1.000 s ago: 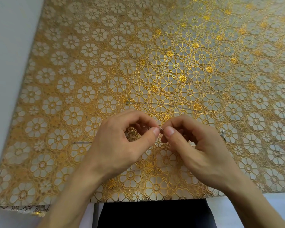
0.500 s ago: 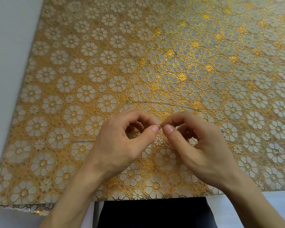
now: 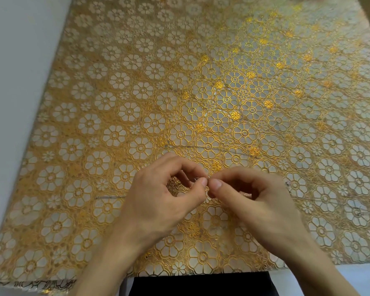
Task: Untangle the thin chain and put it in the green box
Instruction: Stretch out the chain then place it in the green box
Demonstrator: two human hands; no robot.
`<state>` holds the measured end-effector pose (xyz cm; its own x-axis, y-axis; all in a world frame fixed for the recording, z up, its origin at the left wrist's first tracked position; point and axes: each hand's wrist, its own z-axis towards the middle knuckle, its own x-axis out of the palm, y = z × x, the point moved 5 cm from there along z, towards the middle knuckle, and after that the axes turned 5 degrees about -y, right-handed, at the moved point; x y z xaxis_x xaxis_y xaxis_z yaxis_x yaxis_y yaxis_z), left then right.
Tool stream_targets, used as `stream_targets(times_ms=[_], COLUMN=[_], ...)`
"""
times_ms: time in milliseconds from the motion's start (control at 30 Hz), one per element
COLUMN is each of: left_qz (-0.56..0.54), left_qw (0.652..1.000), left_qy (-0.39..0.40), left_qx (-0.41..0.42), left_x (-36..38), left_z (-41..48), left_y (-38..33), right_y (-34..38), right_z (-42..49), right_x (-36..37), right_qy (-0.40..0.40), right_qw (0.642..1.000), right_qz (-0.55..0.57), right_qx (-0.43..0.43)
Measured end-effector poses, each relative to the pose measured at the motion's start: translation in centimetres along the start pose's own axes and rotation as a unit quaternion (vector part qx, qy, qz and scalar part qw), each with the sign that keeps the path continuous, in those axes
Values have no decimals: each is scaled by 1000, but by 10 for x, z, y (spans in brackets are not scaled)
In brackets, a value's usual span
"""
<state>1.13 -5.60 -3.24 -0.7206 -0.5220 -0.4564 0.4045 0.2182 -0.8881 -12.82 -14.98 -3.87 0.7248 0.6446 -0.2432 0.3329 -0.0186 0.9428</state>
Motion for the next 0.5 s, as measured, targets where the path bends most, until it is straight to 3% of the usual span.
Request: stream_targets(times_ms=[167, 500], left_qz=[44, 86], left_qw=[998, 991], left_qy=[-24, -45], left_qx=[43, 91], left_x=[-1, 1], left_z=[0, 0], left_y=[-4, -8], right_y=[-1, -1], right_z=[1, 4], right_x=[4, 4], right_qy=[-1, -20], right_qw=[996, 988], right_qz=[68, 91], right_qx=[57, 120])
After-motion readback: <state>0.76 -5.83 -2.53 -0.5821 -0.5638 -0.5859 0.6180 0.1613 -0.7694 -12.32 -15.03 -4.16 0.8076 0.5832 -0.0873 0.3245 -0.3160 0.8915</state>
